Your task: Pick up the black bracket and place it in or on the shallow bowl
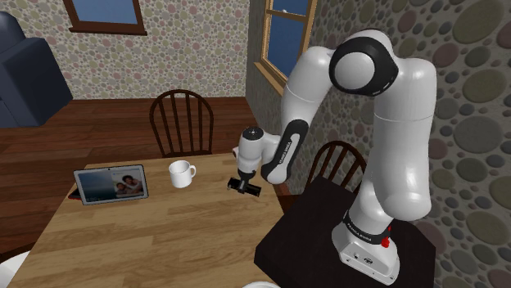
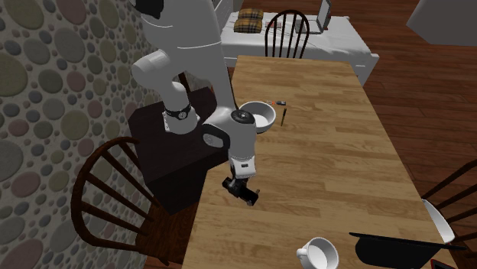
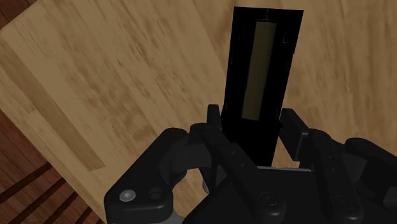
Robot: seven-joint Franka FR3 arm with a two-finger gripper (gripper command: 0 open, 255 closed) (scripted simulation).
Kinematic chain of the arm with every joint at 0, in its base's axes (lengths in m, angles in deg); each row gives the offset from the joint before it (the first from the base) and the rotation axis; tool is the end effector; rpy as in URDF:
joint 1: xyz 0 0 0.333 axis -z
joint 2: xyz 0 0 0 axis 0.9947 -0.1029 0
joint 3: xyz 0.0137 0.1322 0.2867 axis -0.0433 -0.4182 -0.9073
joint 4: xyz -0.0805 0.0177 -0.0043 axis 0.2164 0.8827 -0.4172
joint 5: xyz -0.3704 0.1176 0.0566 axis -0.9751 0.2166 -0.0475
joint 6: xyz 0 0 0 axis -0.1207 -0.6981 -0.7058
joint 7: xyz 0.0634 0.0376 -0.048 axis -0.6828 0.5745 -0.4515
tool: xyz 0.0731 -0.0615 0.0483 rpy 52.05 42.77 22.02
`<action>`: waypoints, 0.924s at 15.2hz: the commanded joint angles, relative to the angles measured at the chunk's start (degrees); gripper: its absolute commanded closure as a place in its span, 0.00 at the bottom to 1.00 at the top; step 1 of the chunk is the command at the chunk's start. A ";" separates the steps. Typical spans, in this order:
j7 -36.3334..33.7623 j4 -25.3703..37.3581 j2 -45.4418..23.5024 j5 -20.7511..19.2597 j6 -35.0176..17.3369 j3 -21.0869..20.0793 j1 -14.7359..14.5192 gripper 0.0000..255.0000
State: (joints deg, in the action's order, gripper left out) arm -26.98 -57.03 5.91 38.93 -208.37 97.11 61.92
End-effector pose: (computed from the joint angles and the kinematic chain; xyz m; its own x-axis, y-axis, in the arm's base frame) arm 0.4390 0.0906 0.1570 0.9042 0.4143 0.1041 0.3928 -0.9022 0.1783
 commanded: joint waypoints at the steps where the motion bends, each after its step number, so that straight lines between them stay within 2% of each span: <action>1: 0.73 -0.58 2.03 0.59 1.53 -0.73 0.49 1.00; 11: 5.87 -2.28 11.18 5.21 9.03 -3.73 2.55 1.00; 14: -1.29 -5.92 14.03 1.44 9.22 -3.95 -0.88 1.00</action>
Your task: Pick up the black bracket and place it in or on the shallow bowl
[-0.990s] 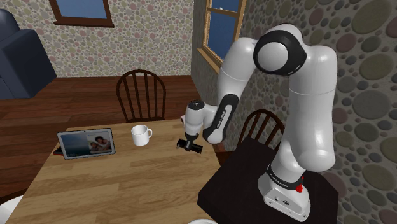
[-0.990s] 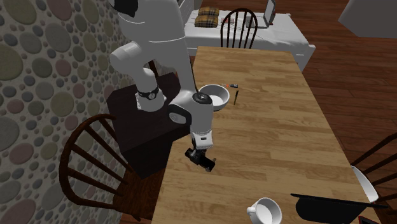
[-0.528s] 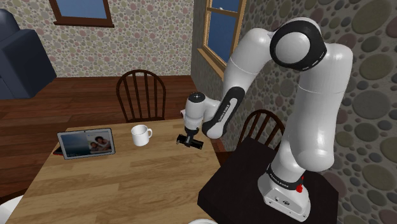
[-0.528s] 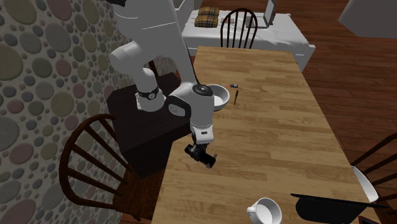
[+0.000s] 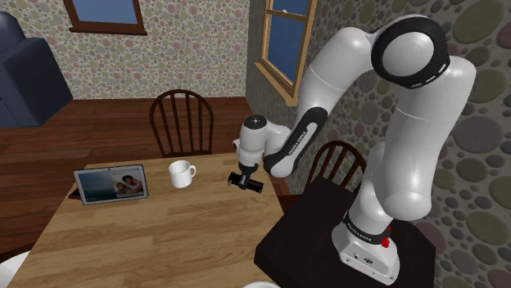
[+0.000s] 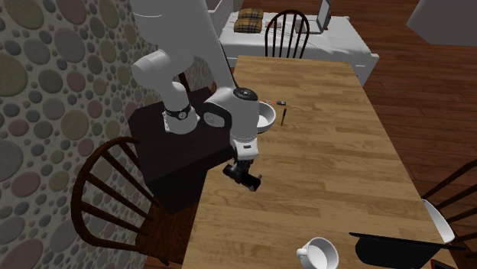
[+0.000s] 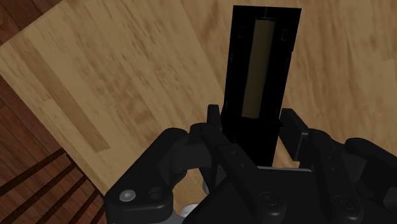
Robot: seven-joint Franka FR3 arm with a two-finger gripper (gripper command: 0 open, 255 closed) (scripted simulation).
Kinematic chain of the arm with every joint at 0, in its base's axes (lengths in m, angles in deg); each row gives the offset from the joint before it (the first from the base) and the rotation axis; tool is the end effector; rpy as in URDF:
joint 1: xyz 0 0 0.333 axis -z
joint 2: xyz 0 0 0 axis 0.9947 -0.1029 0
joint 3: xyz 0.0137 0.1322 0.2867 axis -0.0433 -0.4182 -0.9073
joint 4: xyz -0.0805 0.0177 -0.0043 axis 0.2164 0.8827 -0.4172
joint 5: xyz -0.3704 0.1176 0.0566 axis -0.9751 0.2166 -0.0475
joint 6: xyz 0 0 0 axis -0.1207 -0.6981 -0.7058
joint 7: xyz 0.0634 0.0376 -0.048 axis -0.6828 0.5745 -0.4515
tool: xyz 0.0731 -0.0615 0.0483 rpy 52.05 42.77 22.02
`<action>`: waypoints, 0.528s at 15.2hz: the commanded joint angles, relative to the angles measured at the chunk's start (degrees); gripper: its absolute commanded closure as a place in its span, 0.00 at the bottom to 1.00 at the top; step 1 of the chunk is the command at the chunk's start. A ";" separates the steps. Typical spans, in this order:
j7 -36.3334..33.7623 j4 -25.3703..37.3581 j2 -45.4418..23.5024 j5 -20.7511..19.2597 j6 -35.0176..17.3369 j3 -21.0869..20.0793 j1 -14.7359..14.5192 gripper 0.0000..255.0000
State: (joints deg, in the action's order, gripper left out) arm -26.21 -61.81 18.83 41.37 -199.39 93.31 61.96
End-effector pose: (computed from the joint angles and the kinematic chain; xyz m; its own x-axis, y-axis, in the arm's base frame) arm 0.4176 0.1107 0.2160 0.9035 0.4160 0.1031 0.3946 -0.9013 0.1785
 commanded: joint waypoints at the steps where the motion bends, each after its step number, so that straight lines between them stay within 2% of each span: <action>1: -4.43 -2.23 2.00 -2.11 0.41 -0.46 -1.93 1.00; 5: -13.43 -6.04 5.27 -5.35 1.43 -2.78 -5.65 1.00; 8: -19.50 -8.29 7.33 -6.23 2.48 -5.50 -8.27 1.00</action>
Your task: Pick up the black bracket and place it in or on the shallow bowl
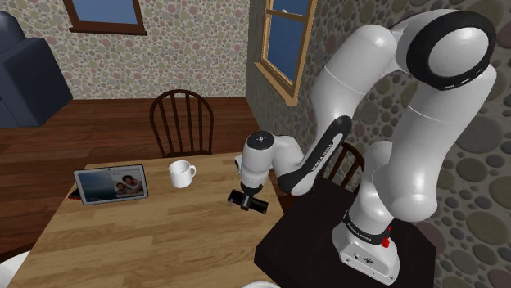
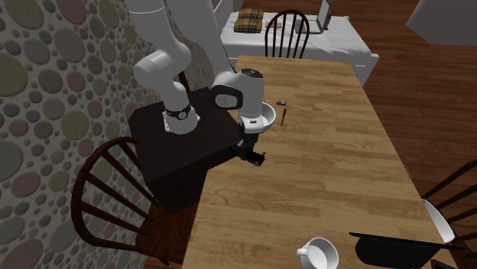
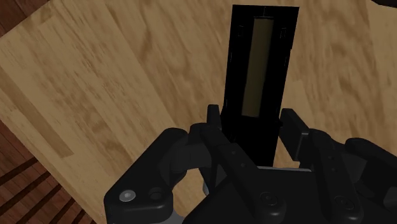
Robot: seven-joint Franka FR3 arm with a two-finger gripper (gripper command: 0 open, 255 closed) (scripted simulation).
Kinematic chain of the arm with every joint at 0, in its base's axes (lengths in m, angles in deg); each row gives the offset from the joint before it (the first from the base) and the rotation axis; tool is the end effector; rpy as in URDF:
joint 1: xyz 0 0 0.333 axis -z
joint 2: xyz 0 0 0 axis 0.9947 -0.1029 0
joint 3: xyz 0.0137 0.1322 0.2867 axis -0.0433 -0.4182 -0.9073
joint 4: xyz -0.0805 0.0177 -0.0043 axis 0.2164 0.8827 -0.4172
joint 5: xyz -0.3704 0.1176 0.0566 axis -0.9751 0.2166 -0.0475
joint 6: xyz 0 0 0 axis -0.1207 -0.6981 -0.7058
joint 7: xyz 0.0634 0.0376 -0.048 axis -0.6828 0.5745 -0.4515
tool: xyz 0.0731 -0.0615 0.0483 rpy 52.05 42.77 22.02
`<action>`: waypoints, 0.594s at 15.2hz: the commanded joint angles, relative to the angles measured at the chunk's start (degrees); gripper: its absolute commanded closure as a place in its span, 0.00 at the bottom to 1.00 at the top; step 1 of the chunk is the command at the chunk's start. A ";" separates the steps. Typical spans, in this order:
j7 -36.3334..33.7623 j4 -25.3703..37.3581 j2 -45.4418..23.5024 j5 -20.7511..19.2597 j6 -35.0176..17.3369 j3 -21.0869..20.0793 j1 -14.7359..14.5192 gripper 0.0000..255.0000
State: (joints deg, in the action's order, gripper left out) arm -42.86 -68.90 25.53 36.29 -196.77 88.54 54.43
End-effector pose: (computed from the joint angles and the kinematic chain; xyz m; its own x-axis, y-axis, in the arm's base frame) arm 0.3417 0.1812 0.2200 0.9028 0.4177 0.1026 0.3965 -0.9006 0.1782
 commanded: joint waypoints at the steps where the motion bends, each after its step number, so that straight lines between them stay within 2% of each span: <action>1: -4.73 -1.83 1.22 -1.14 0.24 -1.76 -1.66 1.00; 9: -18.05 -4.15 3.97 2.86 3.83 -10.76 -10.15 1.00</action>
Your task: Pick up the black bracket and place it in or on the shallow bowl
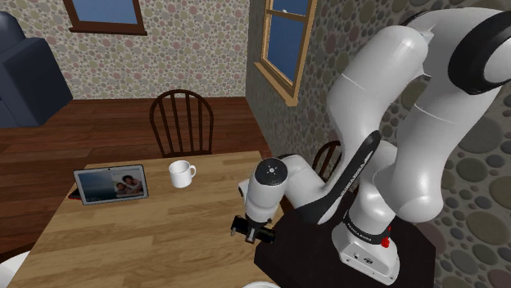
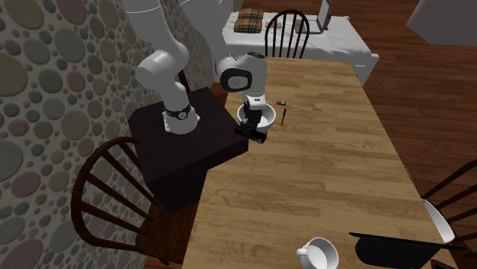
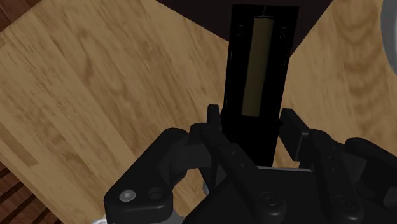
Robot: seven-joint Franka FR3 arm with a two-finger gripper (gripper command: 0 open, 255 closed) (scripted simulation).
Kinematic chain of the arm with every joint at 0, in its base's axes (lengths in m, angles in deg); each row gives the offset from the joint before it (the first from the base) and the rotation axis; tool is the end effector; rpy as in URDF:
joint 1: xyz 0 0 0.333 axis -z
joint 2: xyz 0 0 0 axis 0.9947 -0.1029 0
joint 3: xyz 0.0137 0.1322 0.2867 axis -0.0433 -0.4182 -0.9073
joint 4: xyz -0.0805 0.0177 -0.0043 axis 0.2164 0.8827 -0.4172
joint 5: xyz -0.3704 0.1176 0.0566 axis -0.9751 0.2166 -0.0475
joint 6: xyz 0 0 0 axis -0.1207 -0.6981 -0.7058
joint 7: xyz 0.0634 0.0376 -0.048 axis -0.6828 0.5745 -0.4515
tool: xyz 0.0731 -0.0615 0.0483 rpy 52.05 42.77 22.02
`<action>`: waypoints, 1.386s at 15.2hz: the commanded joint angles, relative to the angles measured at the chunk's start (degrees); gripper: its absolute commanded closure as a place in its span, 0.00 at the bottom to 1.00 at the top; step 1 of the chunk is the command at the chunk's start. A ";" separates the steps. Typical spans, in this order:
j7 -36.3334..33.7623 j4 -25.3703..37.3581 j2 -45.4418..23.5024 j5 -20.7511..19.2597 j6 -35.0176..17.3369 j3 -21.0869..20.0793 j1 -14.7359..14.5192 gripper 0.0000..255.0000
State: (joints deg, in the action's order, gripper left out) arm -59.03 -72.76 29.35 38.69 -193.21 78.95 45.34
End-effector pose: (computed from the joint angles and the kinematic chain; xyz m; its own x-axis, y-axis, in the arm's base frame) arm 0.2511 0.2585 0.2194 0.9034 0.4161 0.1036 0.3947 -0.9013 0.1787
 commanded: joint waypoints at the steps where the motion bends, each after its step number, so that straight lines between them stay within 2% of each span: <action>1: -3.40 -0.20 0.20 1.24 0.79 -2.34 -2.20 1.00; 9: -15.34 3.61 -1.94 6.85 5.41 -11.39 -10.83 1.00; 15: -24.37 9.86 -6.31 8.54 9.63 -16.99 -16.29 1.00; 16: -26.30 11.52 -7.52 8.58 10.62 -18.00 -17.39 1.00; 21: -31.21 12.19 -12.48 2.49 7.45 -16.58 -17.62 1.00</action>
State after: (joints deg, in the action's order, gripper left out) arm -89.14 -60.93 18.05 42.58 -185.18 62.01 27.80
